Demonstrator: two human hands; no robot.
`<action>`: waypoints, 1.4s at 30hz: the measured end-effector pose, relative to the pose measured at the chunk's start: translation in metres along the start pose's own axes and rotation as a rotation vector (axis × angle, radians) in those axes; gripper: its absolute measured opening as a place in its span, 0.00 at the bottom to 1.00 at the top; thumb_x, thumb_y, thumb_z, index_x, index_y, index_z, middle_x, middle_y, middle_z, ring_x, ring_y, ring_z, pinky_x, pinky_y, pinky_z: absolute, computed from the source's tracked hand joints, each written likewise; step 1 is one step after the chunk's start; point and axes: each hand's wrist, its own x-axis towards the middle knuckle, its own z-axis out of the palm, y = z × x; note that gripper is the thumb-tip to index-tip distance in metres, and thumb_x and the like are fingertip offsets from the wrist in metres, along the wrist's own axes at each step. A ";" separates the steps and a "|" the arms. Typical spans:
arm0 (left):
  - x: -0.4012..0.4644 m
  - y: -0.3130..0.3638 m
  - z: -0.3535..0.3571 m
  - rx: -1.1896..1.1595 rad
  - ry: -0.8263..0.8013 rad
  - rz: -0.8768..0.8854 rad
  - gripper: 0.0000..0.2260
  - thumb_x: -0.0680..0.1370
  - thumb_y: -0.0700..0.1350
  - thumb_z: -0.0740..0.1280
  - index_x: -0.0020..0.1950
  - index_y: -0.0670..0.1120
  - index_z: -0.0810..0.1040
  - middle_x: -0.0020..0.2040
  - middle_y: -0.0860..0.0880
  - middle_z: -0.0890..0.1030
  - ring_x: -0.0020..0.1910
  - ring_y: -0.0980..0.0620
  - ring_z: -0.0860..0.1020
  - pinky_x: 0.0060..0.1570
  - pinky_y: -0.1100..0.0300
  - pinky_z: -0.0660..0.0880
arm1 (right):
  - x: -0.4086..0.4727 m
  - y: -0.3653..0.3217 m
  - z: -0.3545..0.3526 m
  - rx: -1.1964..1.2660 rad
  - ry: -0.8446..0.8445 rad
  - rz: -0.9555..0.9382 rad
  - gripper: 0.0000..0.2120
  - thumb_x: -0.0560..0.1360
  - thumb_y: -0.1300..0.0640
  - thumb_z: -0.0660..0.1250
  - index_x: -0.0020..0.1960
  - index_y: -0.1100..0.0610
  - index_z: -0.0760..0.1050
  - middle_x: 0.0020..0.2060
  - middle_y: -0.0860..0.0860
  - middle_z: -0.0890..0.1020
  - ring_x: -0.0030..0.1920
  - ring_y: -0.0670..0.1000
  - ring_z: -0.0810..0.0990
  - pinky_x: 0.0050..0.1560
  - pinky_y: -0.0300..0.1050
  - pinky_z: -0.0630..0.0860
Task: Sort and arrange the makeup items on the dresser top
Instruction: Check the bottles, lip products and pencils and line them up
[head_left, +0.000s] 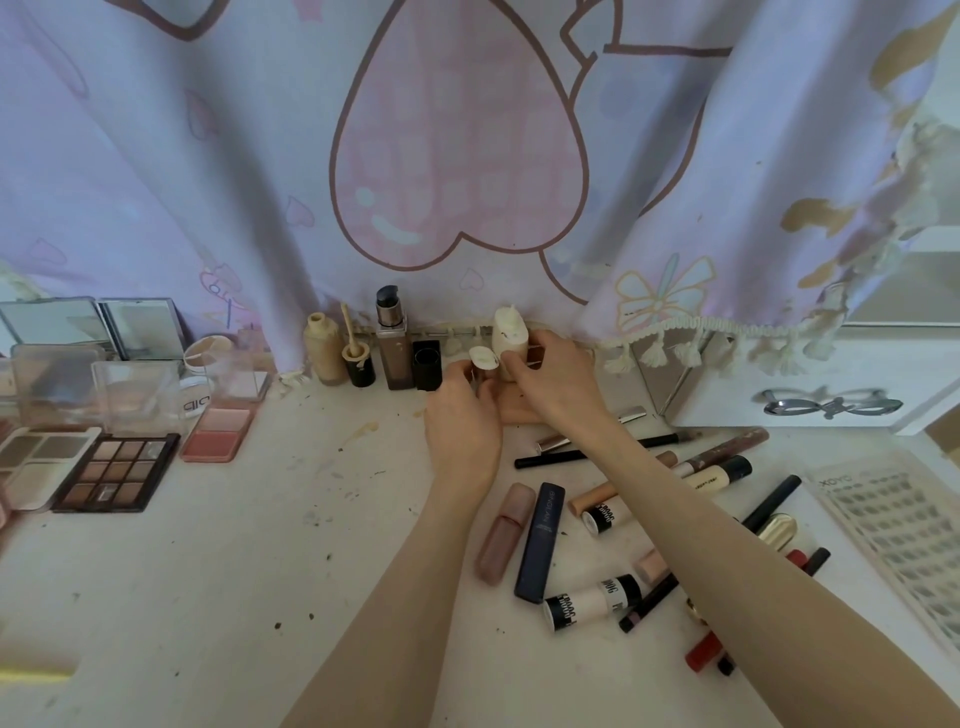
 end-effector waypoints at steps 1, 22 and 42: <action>0.000 0.000 0.000 0.003 -0.001 -0.001 0.12 0.78 0.41 0.62 0.61 0.40 0.74 0.54 0.42 0.80 0.53 0.46 0.77 0.43 0.64 0.65 | 0.000 0.000 0.000 0.005 -0.006 0.002 0.13 0.75 0.53 0.64 0.56 0.58 0.76 0.53 0.54 0.80 0.57 0.55 0.75 0.55 0.45 0.70; 0.001 0.002 -0.005 -0.163 -0.011 -0.115 0.16 0.77 0.49 0.64 0.59 0.40 0.73 0.54 0.44 0.79 0.52 0.49 0.76 0.45 0.63 0.68 | -0.003 -0.002 -0.006 0.006 -0.070 -0.011 0.14 0.74 0.52 0.65 0.57 0.57 0.76 0.54 0.53 0.80 0.57 0.54 0.75 0.59 0.50 0.70; 0.007 0.004 -0.013 0.054 -0.085 0.028 0.17 0.77 0.45 0.66 0.64 0.40 0.72 0.52 0.43 0.80 0.53 0.47 0.77 0.42 0.67 0.65 | 0.000 0.002 -0.016 -0.038 -0.095 -0.102 0.12 0.77 0.57 0.62 0.59 0.60 0.77 0.54 0.54 0.81 0.53 0.52 0.77 0.48 0.37 0.67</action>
